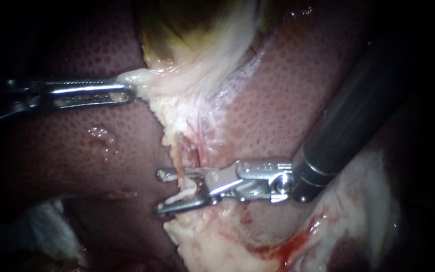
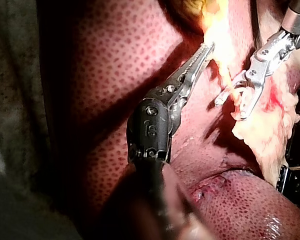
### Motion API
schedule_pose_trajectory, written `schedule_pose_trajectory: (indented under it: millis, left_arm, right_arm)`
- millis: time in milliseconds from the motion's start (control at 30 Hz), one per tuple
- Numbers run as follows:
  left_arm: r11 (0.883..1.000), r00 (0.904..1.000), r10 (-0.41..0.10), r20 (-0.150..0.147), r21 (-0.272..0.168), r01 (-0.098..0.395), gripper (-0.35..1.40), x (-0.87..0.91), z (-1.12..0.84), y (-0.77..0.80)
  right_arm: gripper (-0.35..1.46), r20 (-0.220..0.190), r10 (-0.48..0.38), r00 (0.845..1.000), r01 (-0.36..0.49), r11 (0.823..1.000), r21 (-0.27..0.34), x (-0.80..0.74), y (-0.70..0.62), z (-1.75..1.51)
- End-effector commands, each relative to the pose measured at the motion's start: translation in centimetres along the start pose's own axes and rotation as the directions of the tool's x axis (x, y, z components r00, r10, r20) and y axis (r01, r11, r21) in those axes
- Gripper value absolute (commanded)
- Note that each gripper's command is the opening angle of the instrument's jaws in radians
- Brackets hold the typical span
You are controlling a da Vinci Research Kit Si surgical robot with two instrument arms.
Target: Clipping first clip left tube
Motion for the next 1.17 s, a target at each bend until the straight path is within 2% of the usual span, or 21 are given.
schedule_pose_trajectory:
  millis: [33,167,267,333,400,433,533,567,1167]
  left_arm:
    - [1.000,1.0000,0.000,0.000,-0.001,0.000,-0.35,0.00,0.00,0.00]
    - [1.000,1.0000,0.000,0.000,-0.001,0.000,-0.35,0.00,0.00,0.00]
    - [1.000,1.0000,0.000,0.000,-0.001,0.000,-0.35,0.00,0.00,0.00]
    - [1.000,1.0000,0.000,0.000,-0.001,0.000,-0.35,0.00,0.00,0.00]
    - [1.000,1.0000,0.000,0.000,-0.001,0.000,-0.35,0.00,0.00,0.00]
    - [1.000,1.0000,0.000,0.000,-0.001,0.000,-0.35,0.00,0.00,0.00]
    - [1.000,1.0000,0.000,0.000,-0.001,0.000,-0.35,0.00,0.01,0.00]
    - [1.000,1.0000,0.000,0.000,-0.001,0.000,-0.35,-0.01,0.01,0.00]
    - [1.000,1.0000,0.001,0.000,0.000,-0.001,-0.35,-0.02,0.03,0.00]
  right_arm:
    - [0.54,0.000,0.005,1.000,-0.005,1.000,-0.001,0.00,0.01,-0.01]
    - [0.53,0.000,0.005,1.000,-0.005,1.000,-0.001,-0.01,0.02,-0.02]
    - [0.45,0.000,0.010,1.000,-0.010,1.000,-0.001,-0.02,0.03,-0.03]
    - [0.20,-0.005,0.040,0.999,-0.040,0.999,0.001,-0.03,0.04,-0.06]
    - [-0.29,0.005,0.097,0.995,-0.097,0.995,0.007,-0.05,0.04,-0.12]
    - [-0.35,0.017,0.104,0.994,-0.104,0.995,0.006,-0.05,0.05,-0.12]
    - [-0.35,0.060,0.121,0.991,-0.121,0.993,-0.007,-0.08,0.08,-0.14]
    - [-0.35,0.063,0.121,0.991,-0.120,0.993,-0.008,-0.09,0.09,-0.15]
    - [-0.35,0.068,0.130,0.989,-0.130,0.992,-0.007,-0.12,0.09,-0.16]
